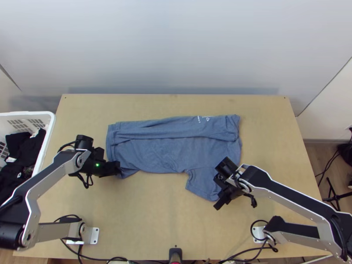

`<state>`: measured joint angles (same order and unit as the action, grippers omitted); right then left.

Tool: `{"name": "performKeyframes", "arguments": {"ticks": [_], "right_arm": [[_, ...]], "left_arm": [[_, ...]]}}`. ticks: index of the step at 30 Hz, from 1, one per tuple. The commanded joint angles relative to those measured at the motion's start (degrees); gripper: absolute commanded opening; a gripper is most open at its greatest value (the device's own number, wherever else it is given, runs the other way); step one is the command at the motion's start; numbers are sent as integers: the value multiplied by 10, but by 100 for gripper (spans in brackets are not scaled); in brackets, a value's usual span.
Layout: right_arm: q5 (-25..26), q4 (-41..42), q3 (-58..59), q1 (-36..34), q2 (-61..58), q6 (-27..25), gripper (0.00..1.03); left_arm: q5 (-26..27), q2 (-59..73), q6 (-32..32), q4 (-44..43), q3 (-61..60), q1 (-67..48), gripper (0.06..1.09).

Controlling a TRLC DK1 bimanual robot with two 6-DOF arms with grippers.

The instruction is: Fold the t-shirt

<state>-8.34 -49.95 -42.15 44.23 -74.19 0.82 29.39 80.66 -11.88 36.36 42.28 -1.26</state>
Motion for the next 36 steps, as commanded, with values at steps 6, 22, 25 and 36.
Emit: {"name": "performKeyframes", "arguments": {"ticks": [6,22,25,36], "right_arm": [[4,-1,-5,-27,18,1,3],[6,70,-155,-199,-24,-29,3],[6,79,-194,-214,-49,-29,3],[6,102,-317,-283,-138,-37,3]], "left_arm": [[45,13,41,46,45,50,9],[49,33,-42,125,274,51,9],[47,54,-74,115,297,43,9],[44,157,-85,137,474,71,9]]}}
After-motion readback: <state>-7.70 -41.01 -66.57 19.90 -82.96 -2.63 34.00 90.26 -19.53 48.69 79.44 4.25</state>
